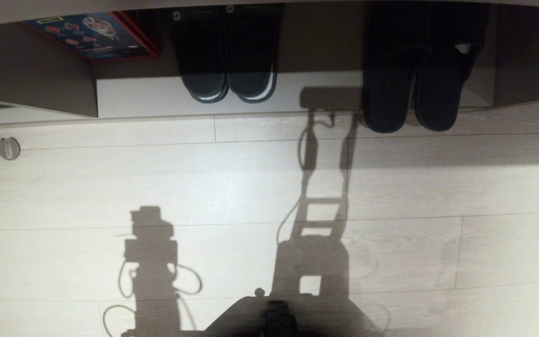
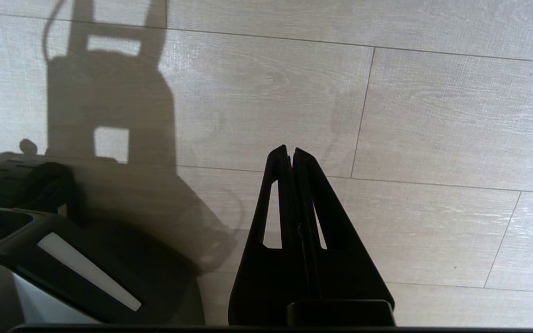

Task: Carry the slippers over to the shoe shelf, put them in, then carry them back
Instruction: Pick up the slippers in the shoe cabinet

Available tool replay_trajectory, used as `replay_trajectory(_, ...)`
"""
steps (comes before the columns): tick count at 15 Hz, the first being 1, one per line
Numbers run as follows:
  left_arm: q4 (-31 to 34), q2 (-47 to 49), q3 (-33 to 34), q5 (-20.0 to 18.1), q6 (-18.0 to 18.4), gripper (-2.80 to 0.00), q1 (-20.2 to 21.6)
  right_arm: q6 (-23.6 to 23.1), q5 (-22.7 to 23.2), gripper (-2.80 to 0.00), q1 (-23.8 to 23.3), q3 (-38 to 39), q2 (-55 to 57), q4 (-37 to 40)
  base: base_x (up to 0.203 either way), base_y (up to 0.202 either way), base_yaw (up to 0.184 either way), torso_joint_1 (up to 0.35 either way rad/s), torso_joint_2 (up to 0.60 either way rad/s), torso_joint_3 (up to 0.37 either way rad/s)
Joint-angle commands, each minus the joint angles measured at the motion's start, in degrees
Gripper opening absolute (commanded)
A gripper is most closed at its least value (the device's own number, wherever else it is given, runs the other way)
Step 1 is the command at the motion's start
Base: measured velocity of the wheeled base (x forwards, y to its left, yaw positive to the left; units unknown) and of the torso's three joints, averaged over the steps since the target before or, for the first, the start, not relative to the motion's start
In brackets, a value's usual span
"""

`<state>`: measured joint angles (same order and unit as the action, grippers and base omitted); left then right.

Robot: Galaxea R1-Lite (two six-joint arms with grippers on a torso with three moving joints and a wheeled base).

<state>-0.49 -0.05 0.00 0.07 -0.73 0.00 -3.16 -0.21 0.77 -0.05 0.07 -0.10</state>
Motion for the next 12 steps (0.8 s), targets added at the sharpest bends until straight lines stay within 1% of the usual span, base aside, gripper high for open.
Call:
replay_trajectory(1, 0.0, 0.0, 0.0, 0.0, -0.1, -2.8, 0.1, -0.1, 0.0, -2.8, 0.0, 0.0, 0.1, 0.0, 0.0, 0.0, 0.0, 0.0, 0.0, 0.0)
replay_trajectory(9, 0.0, 0.0, 0.0, 0.0, -0.2, -2.8, 0.0, 1.2, 0.0, -2.8, 0.0, 0.0, 0.1, -0.8, 0.0, 0.0, 0.0, 0.0, 0.0, 0.006)
replay_trajectory(10, 0.0, 0.0, 0.0, 0.0, -0.2, -2.8, 0.1, 1.4, 1.0, -2.8, 0.0, -1.1, 0.0, -1.4, 0.0, 0.0, 0.0, 0.0, 0.0, 0.0)
replay_trajectory(11, 0.0, 0.0, 0.0, 0.0, -0.2, -2.8, 0.0, 1.6, 3.6, -2.8, 0.0, -3.5, 0.1, -1.3, 0.0, 0.0, 0.0, 0.0, 0.0, 0.0)
replay_trajectory(12, 0.0, 0.0, 0.0, 0.0, -0.2, -2.8, 0.0, 1.6, 5.3, -2.8, 0.0, -6.4, 1.0, -1.0, 0.0, 0.0, 0.0, 0.0, 0.0, 0.0)
